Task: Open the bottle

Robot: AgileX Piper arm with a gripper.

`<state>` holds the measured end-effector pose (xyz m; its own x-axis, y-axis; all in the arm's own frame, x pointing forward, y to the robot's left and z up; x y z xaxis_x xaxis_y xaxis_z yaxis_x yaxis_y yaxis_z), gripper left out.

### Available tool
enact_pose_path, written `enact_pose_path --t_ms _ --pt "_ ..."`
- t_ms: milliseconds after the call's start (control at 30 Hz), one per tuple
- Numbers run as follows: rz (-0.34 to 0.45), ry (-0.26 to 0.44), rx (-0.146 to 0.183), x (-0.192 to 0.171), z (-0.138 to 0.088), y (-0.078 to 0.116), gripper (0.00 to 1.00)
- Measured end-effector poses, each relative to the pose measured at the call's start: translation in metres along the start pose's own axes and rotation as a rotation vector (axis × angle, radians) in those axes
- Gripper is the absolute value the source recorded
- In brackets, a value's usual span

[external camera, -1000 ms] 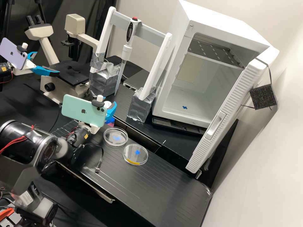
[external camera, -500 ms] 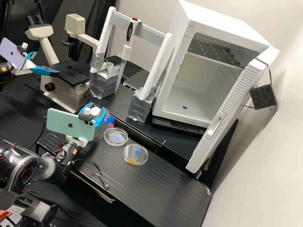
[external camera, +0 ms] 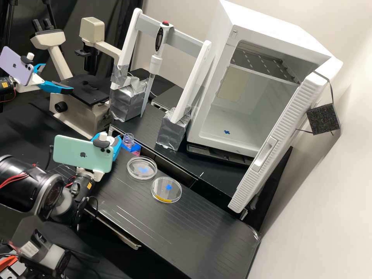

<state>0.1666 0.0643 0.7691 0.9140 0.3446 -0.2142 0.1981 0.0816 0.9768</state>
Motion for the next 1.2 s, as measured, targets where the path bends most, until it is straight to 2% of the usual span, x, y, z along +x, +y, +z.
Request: enact_pose_path --t_ms 500,533,867,1200 --pt "-0.009 -0.042 0.0 0.0015 0.0079 -0.0012 0.0" --pt "-0.012 -0.044 0.0 0.0017 0.0084 -0.0016 1.0" --pt "-0.017 -0.049 0.001 0.0021 0.0094 -0.0027 1.0" --pt "-0.008 -0.02 -0.003 0.0009 0.004 -0.0011 1.0"
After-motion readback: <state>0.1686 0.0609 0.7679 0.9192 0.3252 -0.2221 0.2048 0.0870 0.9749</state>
